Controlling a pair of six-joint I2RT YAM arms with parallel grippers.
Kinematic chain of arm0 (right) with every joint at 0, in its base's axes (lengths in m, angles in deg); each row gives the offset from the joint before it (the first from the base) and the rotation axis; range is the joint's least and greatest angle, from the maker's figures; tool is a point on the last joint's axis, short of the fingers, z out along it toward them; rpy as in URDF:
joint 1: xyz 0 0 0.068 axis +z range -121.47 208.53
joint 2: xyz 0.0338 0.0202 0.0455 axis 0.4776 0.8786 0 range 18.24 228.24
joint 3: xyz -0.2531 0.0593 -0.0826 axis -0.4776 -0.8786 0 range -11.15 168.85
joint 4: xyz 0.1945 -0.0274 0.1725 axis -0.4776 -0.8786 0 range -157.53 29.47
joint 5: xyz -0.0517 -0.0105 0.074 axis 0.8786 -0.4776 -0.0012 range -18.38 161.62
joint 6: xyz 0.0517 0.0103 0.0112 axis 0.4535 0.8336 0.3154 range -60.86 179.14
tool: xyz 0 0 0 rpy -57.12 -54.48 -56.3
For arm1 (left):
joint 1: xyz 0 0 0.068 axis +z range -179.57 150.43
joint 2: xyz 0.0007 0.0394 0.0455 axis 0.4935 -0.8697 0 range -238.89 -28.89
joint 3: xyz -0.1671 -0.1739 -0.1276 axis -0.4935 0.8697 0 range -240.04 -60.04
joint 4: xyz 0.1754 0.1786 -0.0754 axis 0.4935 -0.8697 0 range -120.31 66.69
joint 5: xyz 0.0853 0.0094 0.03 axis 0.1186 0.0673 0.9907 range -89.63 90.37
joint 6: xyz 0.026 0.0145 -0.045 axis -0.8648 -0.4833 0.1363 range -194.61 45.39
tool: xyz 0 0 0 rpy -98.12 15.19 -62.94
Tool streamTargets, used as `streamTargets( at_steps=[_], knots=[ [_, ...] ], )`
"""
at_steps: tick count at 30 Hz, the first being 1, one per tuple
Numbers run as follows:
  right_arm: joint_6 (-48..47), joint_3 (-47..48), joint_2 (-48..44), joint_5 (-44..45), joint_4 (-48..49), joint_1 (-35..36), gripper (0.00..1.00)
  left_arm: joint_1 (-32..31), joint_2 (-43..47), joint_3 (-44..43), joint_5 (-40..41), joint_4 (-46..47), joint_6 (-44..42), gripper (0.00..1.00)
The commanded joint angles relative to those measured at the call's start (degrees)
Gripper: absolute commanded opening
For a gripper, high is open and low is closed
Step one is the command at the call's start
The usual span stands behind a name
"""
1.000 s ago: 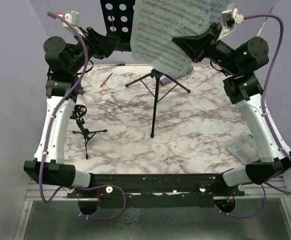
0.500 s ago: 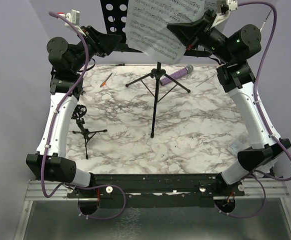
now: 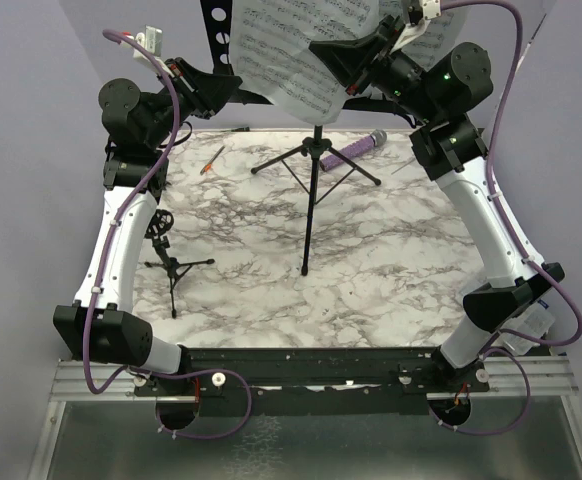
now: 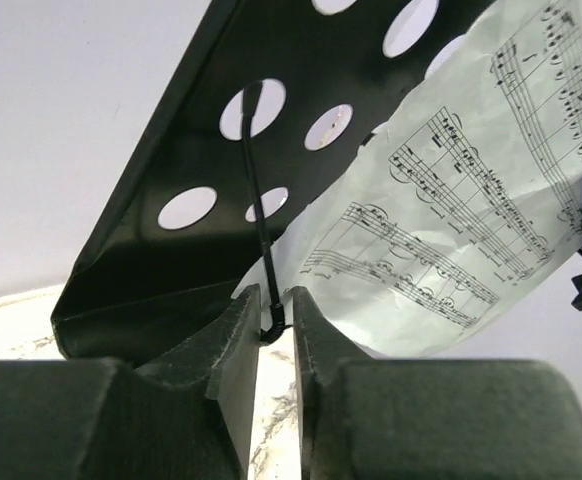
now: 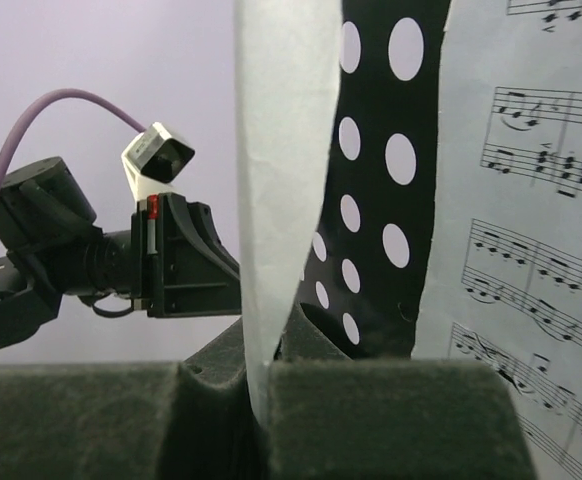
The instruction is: Set up the instrument practice props
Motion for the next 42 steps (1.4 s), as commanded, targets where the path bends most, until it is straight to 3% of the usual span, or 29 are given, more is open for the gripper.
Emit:
streamTargets(
  at_steps=[1,6,10,15,23,25,33,42],
  knots=[
    [-3.3,2.4,1.7,5.6,-1.6,1.3,0.0,0.5,2.1,2.0,1.3,1.3,-0.4,0.18],
    [-4.3,4.0,3.2,8.4,-2.5,2.1,0.0,0.5,2.4,3.5,0.6,2.6,0.1,0.07],
    [-5.3,4.2,3.3,11.6,-3.1,2.6,0.0,0.6,2.5,3.9,0.3,3.7,0.2,0.05],
    [-6.0,3.5,2.8,14.7,-2.3,2.7,0.0,0.9,2.7,3.5,0.0,4.5,0.5,0.24],
    [-6.4,6.0,4.4,14.5,-2.9,3.0,0.0,1.0,2.8,2.0,1.8,5.4,0.6,0.26],
    [-6.7,6.5,4.7,14.4,-3.2,3.3,0.0,1.1,2.3,1.5,1.5,5.4,0.6,0.24],
    [-8.1,8.0,6.1,15.7,-4.0,4.2,0.0,1.2,2.5,3.1,0.9,5.8,0.1,0.0],
    [-9.5,9.3,7.3,21.1,-4.4,5.1,0.0,1.3,3.9,6.2,1.0,8.4,0.6,0.0]
  ],
)
